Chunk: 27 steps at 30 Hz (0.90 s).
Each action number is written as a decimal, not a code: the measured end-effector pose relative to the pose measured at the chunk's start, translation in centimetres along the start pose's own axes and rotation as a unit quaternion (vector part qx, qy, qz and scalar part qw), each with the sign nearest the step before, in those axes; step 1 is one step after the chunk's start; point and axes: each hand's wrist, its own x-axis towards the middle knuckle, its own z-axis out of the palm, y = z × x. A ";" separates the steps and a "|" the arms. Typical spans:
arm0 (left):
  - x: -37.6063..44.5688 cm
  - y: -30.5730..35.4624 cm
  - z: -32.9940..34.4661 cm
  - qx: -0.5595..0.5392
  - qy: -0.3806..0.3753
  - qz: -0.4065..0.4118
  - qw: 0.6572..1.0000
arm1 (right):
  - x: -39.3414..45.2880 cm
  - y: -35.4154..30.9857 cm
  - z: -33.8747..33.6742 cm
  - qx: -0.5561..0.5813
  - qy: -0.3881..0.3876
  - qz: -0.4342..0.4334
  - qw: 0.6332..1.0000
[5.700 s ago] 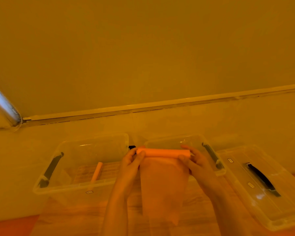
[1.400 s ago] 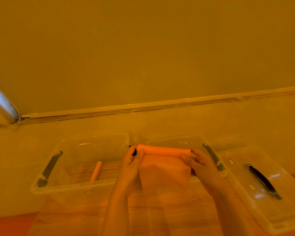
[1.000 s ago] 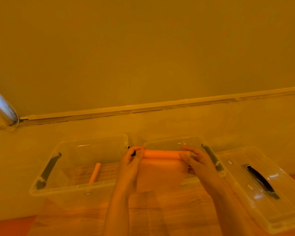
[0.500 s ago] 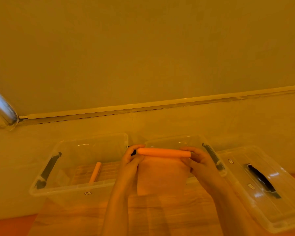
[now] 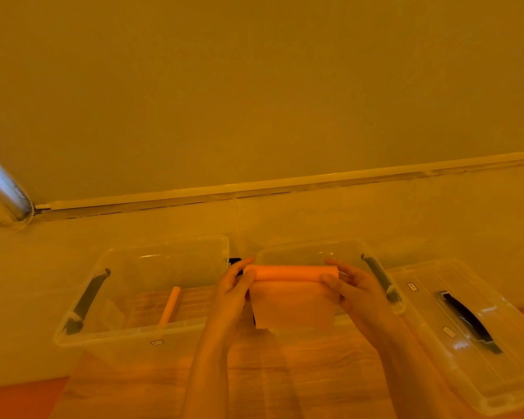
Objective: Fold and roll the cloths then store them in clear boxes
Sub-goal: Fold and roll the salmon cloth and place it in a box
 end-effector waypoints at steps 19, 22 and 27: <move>-0.6 1.1 0.2 -0.041 0.013 0.013 0.999 | -0.3 -0.2 0.6 -0.089 0.030 -0.031 0.995; -0.6 0.8 0.0 0.012 0.025 0.026 0.999 | -0.4 -0.2 0.7 -0.102 0.019 -0.034 0.994; -0.6 1.0 0.0 -0.040 0.023 -0.033 0.998 | -0.4 -0.3 0.2 -0.097 0.001 -0.023 0.995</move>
